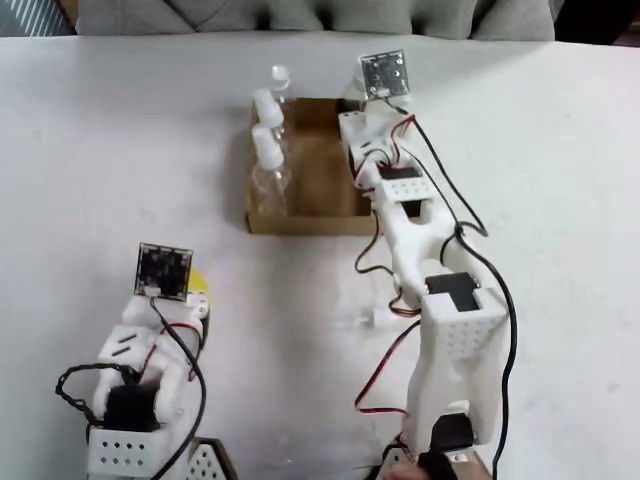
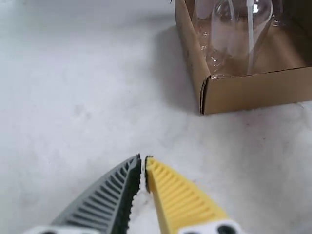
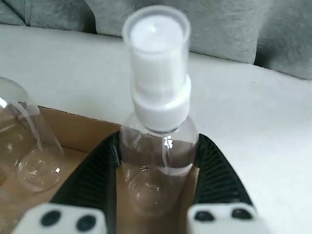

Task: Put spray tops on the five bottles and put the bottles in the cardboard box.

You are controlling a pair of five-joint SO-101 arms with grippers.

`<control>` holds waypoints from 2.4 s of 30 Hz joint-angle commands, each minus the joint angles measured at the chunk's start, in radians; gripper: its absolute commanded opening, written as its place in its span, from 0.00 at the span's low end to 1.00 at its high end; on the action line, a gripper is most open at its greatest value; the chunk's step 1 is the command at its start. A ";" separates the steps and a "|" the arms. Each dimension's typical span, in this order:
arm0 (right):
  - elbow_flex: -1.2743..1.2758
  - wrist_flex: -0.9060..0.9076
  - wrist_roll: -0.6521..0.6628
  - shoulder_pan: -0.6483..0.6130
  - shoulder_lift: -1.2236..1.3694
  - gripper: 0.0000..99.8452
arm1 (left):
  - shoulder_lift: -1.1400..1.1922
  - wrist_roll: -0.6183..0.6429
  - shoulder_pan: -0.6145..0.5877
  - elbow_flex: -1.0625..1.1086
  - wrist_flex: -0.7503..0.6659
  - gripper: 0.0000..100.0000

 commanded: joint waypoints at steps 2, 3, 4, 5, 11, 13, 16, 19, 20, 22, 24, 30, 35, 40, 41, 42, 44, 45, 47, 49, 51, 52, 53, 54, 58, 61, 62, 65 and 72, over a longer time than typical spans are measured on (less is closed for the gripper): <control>-0.026 0.033 0.006 0.010 -0.002 0.02 | 0.005 -0.008 -0.004 -0.002 -0.003 0.02; -0.025 0.033 0.006 0.012 -0.002 0.02 | 0.005 -0.008 -0.004 -0.002 -0.003 0.02; -0.023 0.033 0.006 0.012 -0.002 0.02 | 0.005 -0.008 -0.004 -0.002 -0.003 0.02; -0.023 0.033 0.006 0.012 -0.002 0.02 | 0.005 -0.008 -0.004 -0.002 -0.003 0.02; -0.021 0.035 0.006 0.010 0.001 0.02 | 0.005 -0.008 -0.004 -0.002 -0.003 0.02; -0.020 0.035 0.006 0.010 0.002 0.02 | 0.005 -0.008 -0.004 -0.002 -0.003 0.02; -0.020 0.035 0.008 0.010 0.005 0.04 | 0.005 -0.008 -0.004 -0.002 -0.003 0.02; -0.018 0.048 0.006 0.008 0.007 0.13 | 0.005 -0.008 -0.004 -0.002 -0.003 0.02; -0.018 0.068 0.006 0.007 0.007 0.15 | 0.005 -0.008 -0.004 -0.002 -0.005 0.02; -0.020 0.094 0.006 0.005 0.007 0.19 | 0.005 -0.008 -0.004 -0.002 -0.005 0.02; -0.020 0.097 0.006 0.004 0.007 0.21 | 0.005 -0.008 -0.004 -0.002 -0.005 0.02; -0.020 0.097 0.005 0.004 0.007 0.26 | 0.005 -0.008 -0.004 -0.002 -0.005 0.02; -0.020 0.097 0.005 0.004 0.007 0.30 | 0.005 -0.008 -0.004 -0.002 -0.005 0.02; -0.021 0.097 0.005 -0.004 -0.001 0.30 | 0.005 -0.008 -0.004 -0.002 -0.005 0.02; -0.021 0.097 0.005 -0.005 -0.002 0.30 | 0.005 -0.008 -0.004 -0.002 -0.006 0.02; -0.021 0.097 0.005 -0.007 -0.002 0.30 | 0.005 -0.009 -0.004 -0.002 -0.006 0.02; -0.023 0.097 0.005 -0.012 -0.002 0.30 | 0.005 -0.009 -0.004 -0.002 -0.006 0.02; -0.023 0.097 0.008 -0.013 -0.002 0.31 | 0.005 -0.009 -0.004 -0.002 -0.006 0.02; -0.023 0.097 0.006 -0.016 -0.002 0.33 | 0.005 -0.009 -0.004 -0.002 -0.006 0.02; -0.023 0.097 0.006 -0.016 -0.002 0.38 | 0.005 -0.009 -0.004 -0.002 -0.006 0.02; -0.023 0.101 0.006 -0.016 -0.002 0.42 | 0.005 -0.009 -0.004 -0.002 -0.006 0.02; -0.021 0.101 0.006 -0.016 -0.002 0.42 | 0.005 -0.009 -0.004 -0.002 -0.006 0.02; -0.021 0.101 0.006 -0.016 -0.002 0.42 | 0.005 -0.009 -0.004 -0.002 -0.006 0.02; -0.021 0.101 0.006 -0.016 -0.002 0.42 | 0.005 -0.009 -0.004 -0.002 -0.006 0.02; -0.021 0.097 0.005 -0.016 -0.004 0.42 | 0.005 -0.009 -0.004 -0.002 -0.006 0.02; -0.020 0.102 0.005 -0.016 -0.021 0.42 | 0.005 -0.009 -0.004 -0.002 -0.006 0.02; -0.018 0.104 0.005 -0.016 -0.028 0.42 | 0.005 -0.009 -0.004 -0.002 -0.006 0.02; 0.008 0.101 0.005 -0.016 -0.062 0.42 | 0.005 -0.009 -0.004 -0.002 -0.006 0.02; 0.084 0.096 0.005 -0.031 -0.143 0.42 | 0.005 -0.009 -0.004 -0.002 -0.008 0.02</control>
